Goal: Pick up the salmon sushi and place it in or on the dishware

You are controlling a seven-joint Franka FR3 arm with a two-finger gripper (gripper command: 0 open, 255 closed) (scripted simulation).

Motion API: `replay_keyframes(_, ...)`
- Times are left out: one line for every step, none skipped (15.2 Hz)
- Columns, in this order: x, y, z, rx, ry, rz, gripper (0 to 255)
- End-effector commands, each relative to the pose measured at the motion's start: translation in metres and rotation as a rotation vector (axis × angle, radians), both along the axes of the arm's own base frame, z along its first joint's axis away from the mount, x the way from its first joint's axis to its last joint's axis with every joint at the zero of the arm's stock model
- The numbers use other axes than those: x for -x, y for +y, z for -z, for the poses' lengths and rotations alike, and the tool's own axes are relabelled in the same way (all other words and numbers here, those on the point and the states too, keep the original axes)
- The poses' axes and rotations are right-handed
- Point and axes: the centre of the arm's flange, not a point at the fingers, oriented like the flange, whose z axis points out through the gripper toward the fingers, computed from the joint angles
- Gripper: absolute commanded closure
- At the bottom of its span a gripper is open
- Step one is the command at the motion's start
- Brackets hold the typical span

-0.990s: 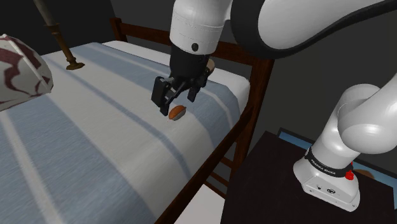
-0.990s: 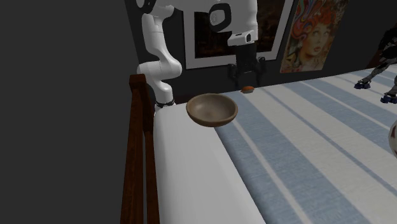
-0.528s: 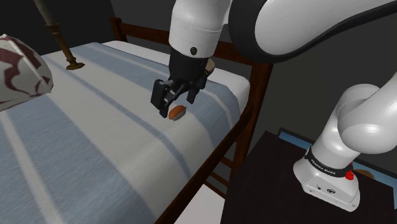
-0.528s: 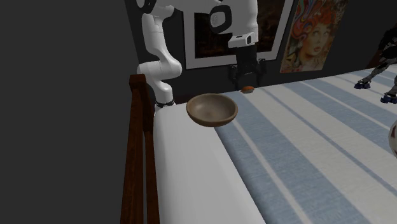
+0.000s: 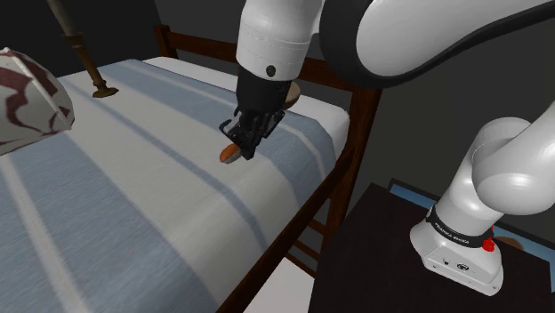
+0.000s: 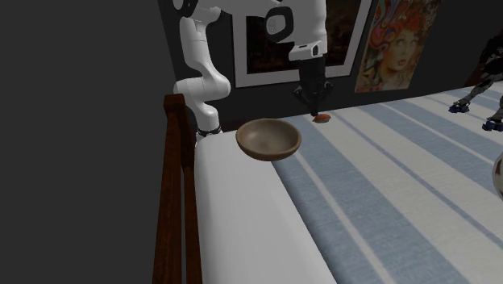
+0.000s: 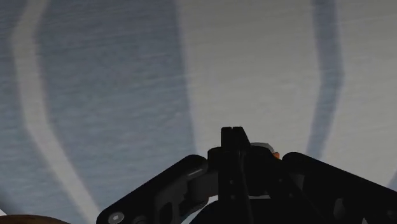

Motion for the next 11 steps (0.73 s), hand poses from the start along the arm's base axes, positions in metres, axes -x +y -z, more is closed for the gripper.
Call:
replay_keyframes(0.000,0.000,0.000,0.000,0.001,0.000,255)
replay_keyframes(0.000,0.000,0.000,0.000,0.001,0.000,255)
replay_keyframes(0.000,0.000,0.000,0.000,0.001,0.000,255)
replay_keyframes(0.000,0.000,0.000,0.000,0.001,0.000,0)
replay_keyframes(-0.006,0.004,-0.011,0.001,0.001,0.033,0)
replay_keyframes(-0.013,0.008,-0.022,0.001,0.001,0.067,0)
replay_keyframes(-0.020,0.012,-0.033,0.001,0.001,0.100,0)
replay_keyframes(-0.020,0.012,-0.034,0.001,0.001,0.104,0)
replay_keyframes(-0.022,0.013,-0.029,0.001,0.001,0.104,0)
replay_keyframes(-0.023,0.013,-0.024,0.001,0.001,0.104,0)
replay_keyframes(-0.025,0.013,-0.019,0.001,0.001,0.104,0)
